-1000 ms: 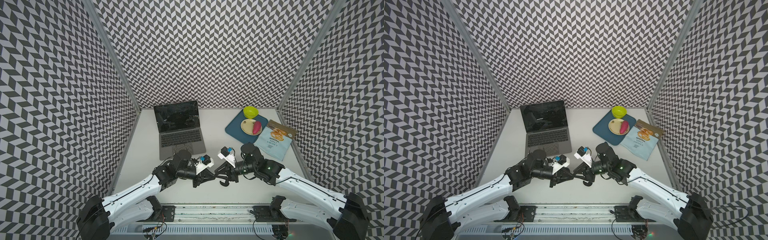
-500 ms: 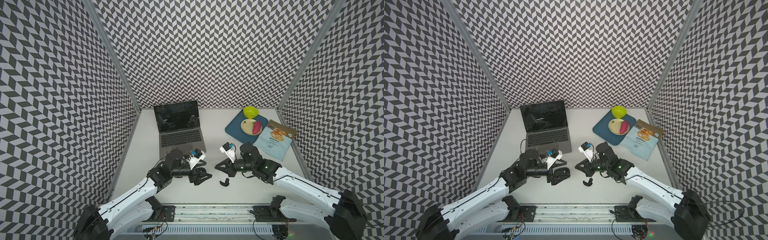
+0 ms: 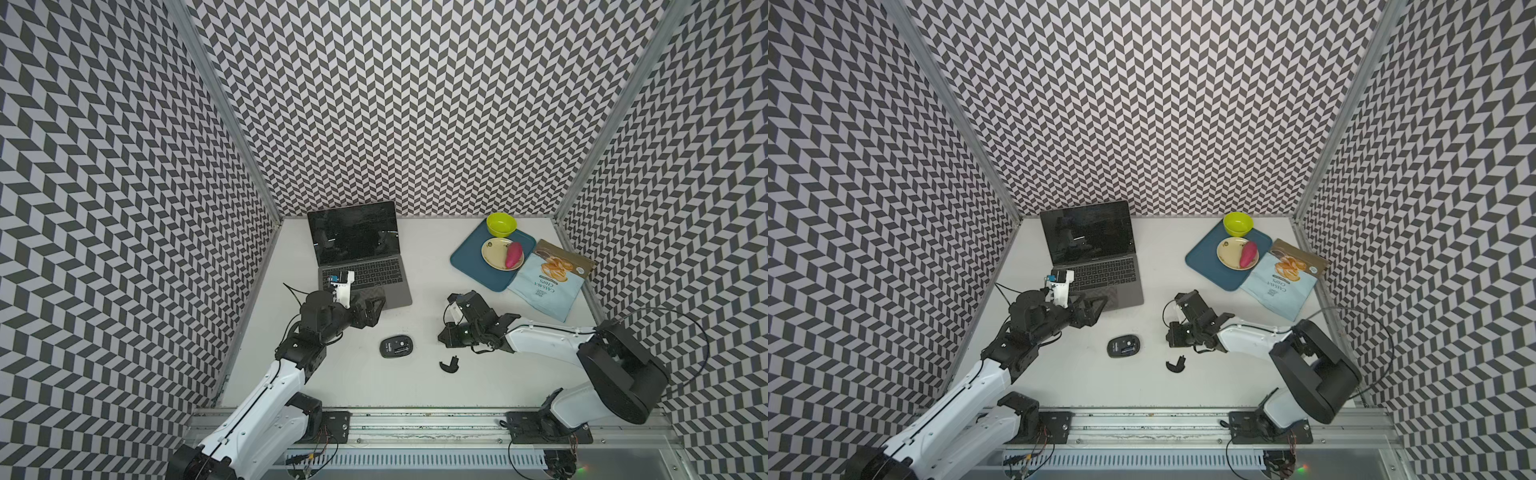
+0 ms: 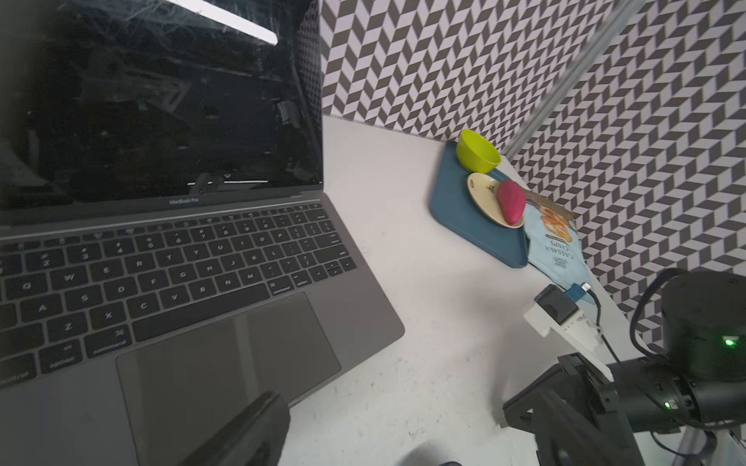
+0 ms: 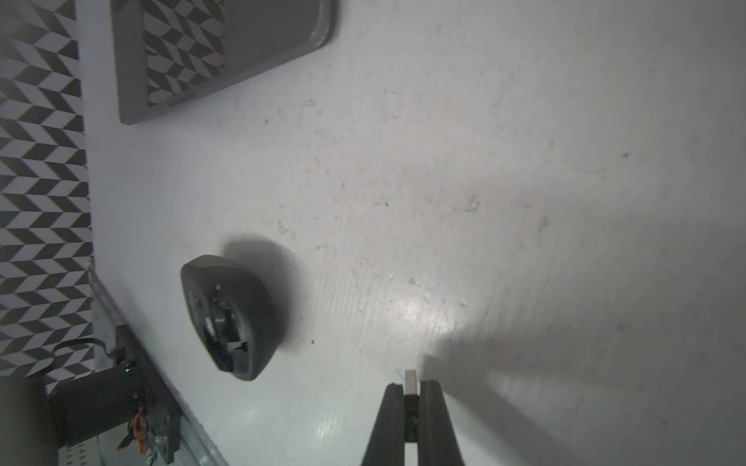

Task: Insert the wireless mouse receiver into the laptop
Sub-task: Place the USB plug at the center of the board, then adjust the laptop at the center of the board.

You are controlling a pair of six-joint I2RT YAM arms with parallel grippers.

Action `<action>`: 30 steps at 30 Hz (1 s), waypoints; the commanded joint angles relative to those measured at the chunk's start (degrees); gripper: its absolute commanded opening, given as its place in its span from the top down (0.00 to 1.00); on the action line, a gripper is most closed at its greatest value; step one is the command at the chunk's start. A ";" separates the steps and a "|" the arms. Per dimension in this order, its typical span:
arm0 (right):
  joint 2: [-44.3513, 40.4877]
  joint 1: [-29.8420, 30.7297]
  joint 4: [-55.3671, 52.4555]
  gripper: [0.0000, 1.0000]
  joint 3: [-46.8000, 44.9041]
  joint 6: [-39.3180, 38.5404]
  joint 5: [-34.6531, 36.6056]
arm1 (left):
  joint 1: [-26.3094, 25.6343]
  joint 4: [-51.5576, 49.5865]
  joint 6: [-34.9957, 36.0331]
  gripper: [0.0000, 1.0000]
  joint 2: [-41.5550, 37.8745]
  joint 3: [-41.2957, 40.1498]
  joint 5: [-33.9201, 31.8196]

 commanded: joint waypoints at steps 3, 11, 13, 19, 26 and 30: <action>-0.02 0.17 -2.20 0.82 1.35 -1.06 7.45 | 1.28 -1.09 -1.44 0.00 0.05 1.78 -6.16; -4.21 0.18 -4.63 0.41 5.55 -5.08 12.51 | 9.93 1.37 -3.64 0.00 13.25 7.77 -15.17; -3.35 0.18 -2.19 0.36 7.22 -5.95 10.44 | 13.42 3.68 -5.29 0.00 17.43 8.83 -17.53; 7.97 0.17 2.90 0.24 16.65 -6.40 6.77 | 24.21 10.50 -10.32 0.00 31.35 11.92 -13.80; 22.79 0.05 5.34 0.19 28.56 -9.65 3.69 | 28.26 11.94 -10.83 0.00 45.90 19.04 -7.20; 29.37 0.00 4.78 0.19 34.42 -11.26 1.45 | 28.19 11.52 -9.52 0.00 51.32 23.54 -4.68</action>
